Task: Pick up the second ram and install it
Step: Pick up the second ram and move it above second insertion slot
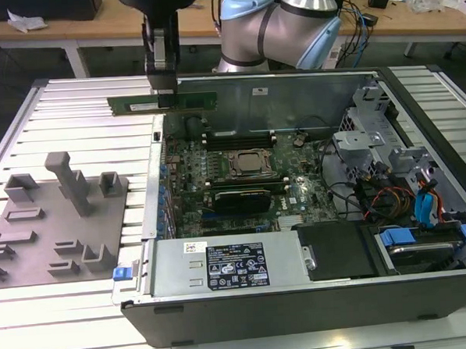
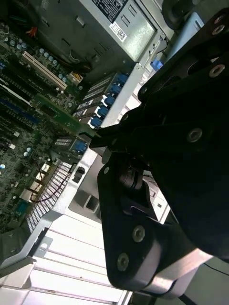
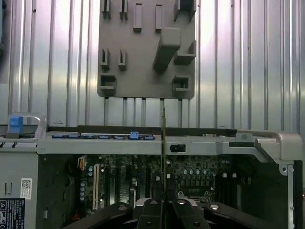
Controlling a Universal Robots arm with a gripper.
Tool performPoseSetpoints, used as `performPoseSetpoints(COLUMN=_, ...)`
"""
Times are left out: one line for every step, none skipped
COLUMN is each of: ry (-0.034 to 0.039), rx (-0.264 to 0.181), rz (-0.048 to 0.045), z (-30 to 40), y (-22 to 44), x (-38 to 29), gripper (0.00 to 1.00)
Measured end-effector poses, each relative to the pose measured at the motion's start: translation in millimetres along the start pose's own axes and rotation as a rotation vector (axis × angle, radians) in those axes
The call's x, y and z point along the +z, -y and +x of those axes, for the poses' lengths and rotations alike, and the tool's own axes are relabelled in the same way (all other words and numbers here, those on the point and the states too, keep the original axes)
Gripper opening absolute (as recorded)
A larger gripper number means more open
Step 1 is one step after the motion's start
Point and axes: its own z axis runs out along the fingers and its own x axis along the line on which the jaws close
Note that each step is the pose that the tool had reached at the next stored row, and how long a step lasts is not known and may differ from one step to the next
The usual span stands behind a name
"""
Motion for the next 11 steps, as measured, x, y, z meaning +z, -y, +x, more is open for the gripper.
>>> performPoseSetpoints(ry=0.0001, rx=0.000, rz=-0.0002, z=-0.5, y=2.9, x=0.0, gripper=0.14)
performPoseSetpoints(ry=0.0001, rx=0.000, rz=-0.0004, z=-1.2, y=5.4, x=0.0, gripper=0.14)
performPoseSetpoints(ry=0.0000, rx=0.000, rz=-0.0009, z=-3.4, y=9.8, x=0.2, gripper=0.14)
performPoseSetpoints(ry=0.0001, rx=0.001, rz=-0.0011, z=-4.8, y=12.2, x=0.6, gripper=0.14)
performPoseSetpoints(ry=0.0002, rx=0.002, rz=-0.0014, z=-5.3, y=14.8, x=0.9, gripper=0.14)
performPoseSetpoints(ry=0.0004, rx=0.004, rz=-0.0015, z=-5.6, y=17.1, x=1.2, gripper=0.14)
performPoseSetpoints(ry=0.0005, rx=0.006, rz=-0.0016, z=-5.9, y=18.9, x=1.4, gripper=0.14)
performPoseSetpoints(ry=0.0005, rx=0.007, rz=-0.0020, z=-6.4, y=21.5, x=1.7, gripper=0.14)
performPoseSetpoints(ry=0.0006, rx=0.008, rz=-0.0025, z=-6.8, y=24.2, x=2.0, gripper=0.14)
performPoseSetpoints(ry=0.0007, rx=0.008, rz=-0.0038, z=-7.4, y=27.8, x=2.9, gripper=0.14)
performPoseSetpoints(ry=0.0006, rx=0.008, rz=-0.0054, z=-7.7, y=30.8, x=3.6, gripper=0.14)
